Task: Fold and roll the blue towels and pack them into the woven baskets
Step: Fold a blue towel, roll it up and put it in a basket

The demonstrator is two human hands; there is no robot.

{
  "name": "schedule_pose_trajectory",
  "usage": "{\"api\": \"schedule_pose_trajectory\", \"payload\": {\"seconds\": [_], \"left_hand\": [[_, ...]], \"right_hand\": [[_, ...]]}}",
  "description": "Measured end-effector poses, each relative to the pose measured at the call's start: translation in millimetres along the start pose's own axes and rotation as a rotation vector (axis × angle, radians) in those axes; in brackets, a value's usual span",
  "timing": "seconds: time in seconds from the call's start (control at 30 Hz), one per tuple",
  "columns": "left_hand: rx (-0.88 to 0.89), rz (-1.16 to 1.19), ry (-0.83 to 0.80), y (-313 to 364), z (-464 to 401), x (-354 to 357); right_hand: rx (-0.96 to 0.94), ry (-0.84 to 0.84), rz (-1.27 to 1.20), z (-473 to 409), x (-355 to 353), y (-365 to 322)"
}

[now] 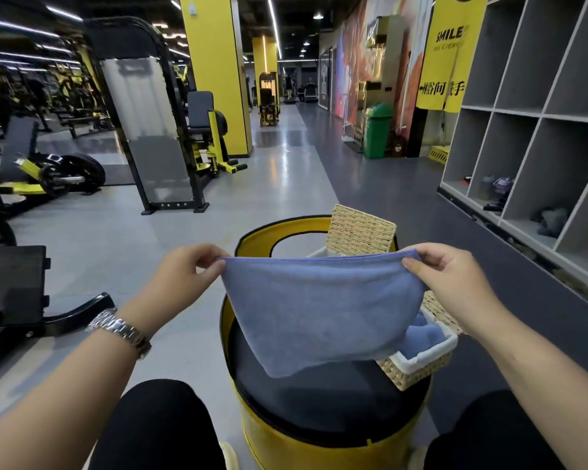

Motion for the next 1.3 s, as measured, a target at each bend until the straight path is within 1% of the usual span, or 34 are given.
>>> {"api": "schedule_pose_trajectory", "payload": {"seconds": [0.13,0.23,0.37,0.47,0.57,0.7,0.8,0.87,0.97,1.03,1.1,1.17,1.23,1.3], "left_hand": [[-0.093,0.193,0.02,-3.1,3.6,0.4],[-0.111,0.204,-0.007,-18.1,-4.4,16.6],[-0.157,0.11,-0.071,-67.9,-25.9,61.9],[-0.216,0.057,-0.141,-109.9,-43.1,104.8],[-0.276,0.029,-0.155,-143.7,-63.1,144.9],[-0.388,0.075,-0.12,-171.8,-83.7,179.5],[-0.401,0.078,-0.113,-175.4,-81.3,188.1],[-0.325,0.018,-0.152,-173.0,-65.3,187.6],[-0.132,-0.138,-0.28,-170.7,-26.3,186.9],[-0.046,-0.225,-0.37,-175.6,0.2,187.5],[-0.005,-0.293,-0.434,-184.9,22.7,189.8],[0.028,-0.361,-0.494,-193.0,39.6,195.1],[0.063,-0.458,-0.539,-196.7,50.5,203.6],[0.118,-0.572,-0.613,-193.8,57.6,211.7]], "right_hand": [[0.015,-0.041,-0.036,8.7,-1.3,-9.0],[0.084,-0.059,-0.036,-3.3,8.7,7.1],[0.186,-0.101,0.058,-35.9,42.3,64.9],[0.221,-0.143,0.2,-65.3,78.8,122.5],[0.265,-0.172,0.354,-96.0,115.6,177.4],[0.396,-0.169,0.316,-126.2,148.3,227.6],[0.429,-0.18,0.267,-129.0,155.6,243.5],[0.371,-0.186,0.266,-121.5,151.6,247.0],[0.194,-0.284,0.446,-89.4,139.2,247.5],[0.086,-0.343,0.509,-60.6,134.5,247.4],[-0.064,-0.445,0.594,-35.1,137.3,250.3],[-0.199,-0.593,0.779,-13.6,143.2,263.9],[-0.249,-0.71,0.978,3.8,148.1,279.5],[-0.276,-0.738,1.052,16.6,152.6,287.6]]}}
Point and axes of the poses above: each hand's wrist, its own z-axis away from the middle knuckle, its own x-axis out of the palm, y = z × x, the point moved 4 cm from there along -z, towards the middle knuckle, and after that the axes turned 6 degrees about y, right-handed, at the moved point
